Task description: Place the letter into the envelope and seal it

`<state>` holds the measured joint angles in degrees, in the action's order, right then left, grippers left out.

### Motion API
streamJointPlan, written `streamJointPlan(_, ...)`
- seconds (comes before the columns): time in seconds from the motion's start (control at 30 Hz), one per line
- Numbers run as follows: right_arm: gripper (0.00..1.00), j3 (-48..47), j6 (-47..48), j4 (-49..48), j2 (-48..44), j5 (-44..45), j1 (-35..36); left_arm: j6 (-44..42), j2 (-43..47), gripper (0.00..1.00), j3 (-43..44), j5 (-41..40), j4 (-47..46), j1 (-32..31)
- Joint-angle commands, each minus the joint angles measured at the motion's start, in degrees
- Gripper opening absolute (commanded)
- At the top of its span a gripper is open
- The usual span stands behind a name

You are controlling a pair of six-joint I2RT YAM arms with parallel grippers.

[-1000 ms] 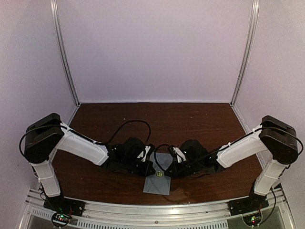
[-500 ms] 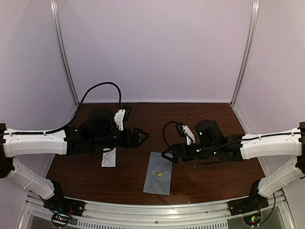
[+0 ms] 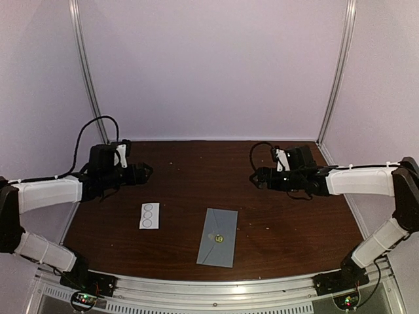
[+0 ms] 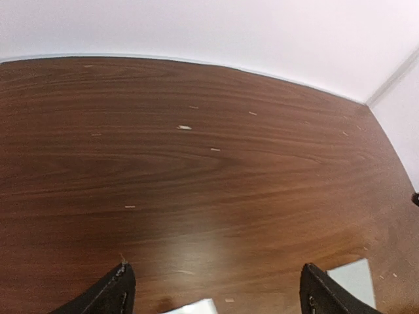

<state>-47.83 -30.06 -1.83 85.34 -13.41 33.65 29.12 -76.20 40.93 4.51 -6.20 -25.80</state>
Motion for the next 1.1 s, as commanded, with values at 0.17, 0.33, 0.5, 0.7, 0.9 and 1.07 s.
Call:
streamJointPlan(0.17, 1.0, 10.2, 6.79, -7.34, -10.16, 3.24, -21.47, -2.98, 19.83, 0.98, -19.88, -1.3, -14.82, 30.13)
streamJointPlan(0.33, 1.0, 16.09, 11.25, -15.57, -17.59, 10.07, -28.08, -9.41, 24.57, 0.98, -23.88, -11.95, -18.97, 30.81)
streamJointPlan(0.5, 1.0, 24.47, 15.53, -30.11, -21.3, 17.72, -30.56, -15.51, 22.44, 0.98, -27.73, -12.33, -29.62, 30.81)
streamJointPlan(0.7, 1.0, 33.94, 21.56, -51.64, -19.28, 23.85, -31.2, -19.5, 13.53, 0.98, -29.89, -10.65, -41.83, 30.81)
streamJointPlan(0.9, 1.0, 40.01, 24.39, -71.14, -10.47, 25.48, -31.3, -20.46, 7.54, 0.98, -31.3, -9.47, -51.08, 30.81)
streamJointPlan(1.07, 1.0, 41.89, 25.8, -80.55, -5.2, 25.94, -31.34, -19.96, 4.3, 0.98, -30.5, -11.06, -52.63, 30.81)
